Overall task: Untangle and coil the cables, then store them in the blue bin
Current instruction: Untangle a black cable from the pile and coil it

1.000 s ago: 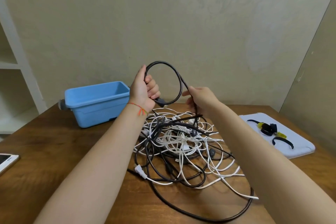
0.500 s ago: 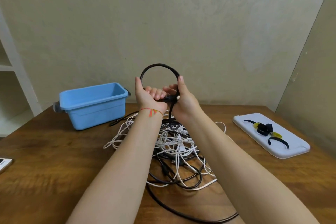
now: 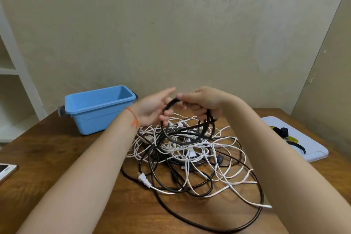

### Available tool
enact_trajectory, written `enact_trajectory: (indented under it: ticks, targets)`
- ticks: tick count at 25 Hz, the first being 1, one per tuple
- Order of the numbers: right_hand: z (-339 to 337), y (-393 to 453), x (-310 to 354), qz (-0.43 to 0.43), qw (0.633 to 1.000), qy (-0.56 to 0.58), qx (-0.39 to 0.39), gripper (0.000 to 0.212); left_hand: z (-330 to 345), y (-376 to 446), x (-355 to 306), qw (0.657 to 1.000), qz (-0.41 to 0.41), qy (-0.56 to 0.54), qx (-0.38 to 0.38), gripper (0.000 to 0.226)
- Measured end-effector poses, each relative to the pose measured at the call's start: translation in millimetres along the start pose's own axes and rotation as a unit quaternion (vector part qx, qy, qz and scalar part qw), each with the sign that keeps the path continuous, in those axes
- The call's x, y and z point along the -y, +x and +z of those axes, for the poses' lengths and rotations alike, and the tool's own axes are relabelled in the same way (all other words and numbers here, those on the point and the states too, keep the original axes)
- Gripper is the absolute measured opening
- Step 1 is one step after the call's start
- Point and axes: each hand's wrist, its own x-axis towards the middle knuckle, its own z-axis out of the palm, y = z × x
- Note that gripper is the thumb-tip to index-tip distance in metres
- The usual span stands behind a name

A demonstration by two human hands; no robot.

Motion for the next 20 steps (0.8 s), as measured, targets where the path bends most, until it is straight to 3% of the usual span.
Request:
enact_trajectory:
  ticks: [2,4,9,13,16,18,20]
  targets:
    - [7,5,-2,0.011,0.997,-0.079,0.017,0.025,10,3,1,0.993,-0.026,0.117,0.001,0.048]
    - [11,13,-4,-0.006,0.993,-0.119,-0.005,0.027,16,8,1,0.990,-0.030,0.139,-0.014,0.050]
    - [9,11,-10,0.013,0.984,-0.157,-0.077,0.091,13,15,2,0.979,0.009,0.202,0.011,0.050]
    - [3,9,-14,-0.017,0.996,-0.088,-0.025,0.077,17,14,-1,0.979,0.073,0.191,0.012,0.025]
    - [2,7,-11,-0.022,0.998,-0.046,-0.038,0.101,11,12,-10,0.971,0.082,0.225,0.025,0.027]
    - [6,4,-10,-0.052,0.998,-0.002,-0.036,0.104,8,10,-18,0.969,0.093,0.227,0.036,0.024]
    - [9,5,-10,-0.109,0.994,0.025,-0.015,0.082,11,6,-28,0.958,0.125,0.257,0.012,0.017]
